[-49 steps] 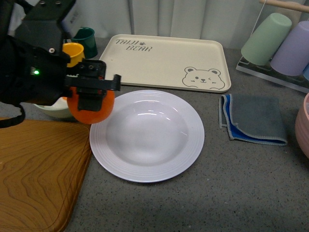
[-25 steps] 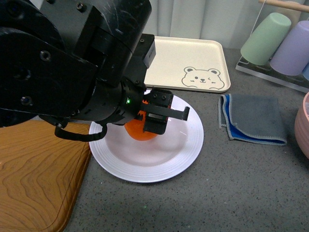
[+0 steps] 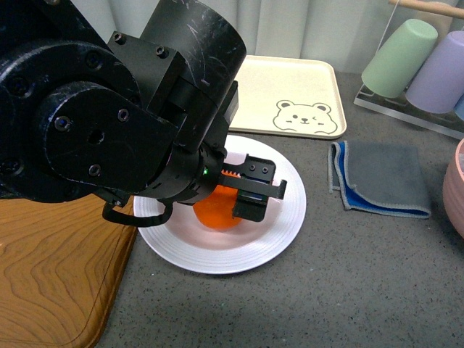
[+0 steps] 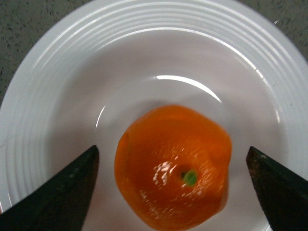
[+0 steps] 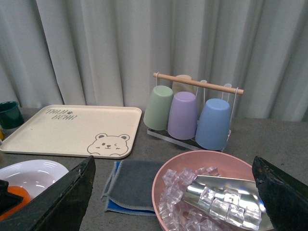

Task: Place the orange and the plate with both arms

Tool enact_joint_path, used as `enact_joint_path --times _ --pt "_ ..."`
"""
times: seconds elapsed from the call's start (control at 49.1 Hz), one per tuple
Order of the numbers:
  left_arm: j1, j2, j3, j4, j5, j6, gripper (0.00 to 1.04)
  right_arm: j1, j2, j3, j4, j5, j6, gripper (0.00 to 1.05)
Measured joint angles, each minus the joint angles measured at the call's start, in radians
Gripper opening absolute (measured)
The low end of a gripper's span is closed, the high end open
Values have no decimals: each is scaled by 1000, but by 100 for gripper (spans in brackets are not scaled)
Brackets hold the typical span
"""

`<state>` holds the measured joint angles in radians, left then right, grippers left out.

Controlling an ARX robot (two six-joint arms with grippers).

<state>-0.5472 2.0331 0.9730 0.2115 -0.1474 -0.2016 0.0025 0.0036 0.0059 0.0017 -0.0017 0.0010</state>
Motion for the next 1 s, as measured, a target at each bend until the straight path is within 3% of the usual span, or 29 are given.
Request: enact_joint_path --times 0.061,0.224,0.265,0.326,0.448,0.53,0.733,0.835,0.998 --pt "0 -35 -8 14 0 -11 100 0 0 0 0 0 0 95" --pt "19 -171 -75 62 -17 -35 98 0 0 0 0 0 0 95" --pt "26 -176 -156 301 -163 25 90 0 0 0 0 0 0 95" --pt "45 -177 -262 578 -267 82 81 0 0 0 0 -1 0 95" --pt "113 -235 -460 947 -269 149 63 0 0 0 0 1 0 95" --pt "159 -322 -544 1052 -239 168 50 0 0 0 0 1 0 95" --pt "246 -502 -709 1043 -143 183 18 0 0 0 0 0 0 95" --pt "285 -619 -753 943 -108 186 4 0 0 0 0 0 0 95" --pt "354 -819 -838 855 -38 193 4 0 0 0 0 0 0 95"
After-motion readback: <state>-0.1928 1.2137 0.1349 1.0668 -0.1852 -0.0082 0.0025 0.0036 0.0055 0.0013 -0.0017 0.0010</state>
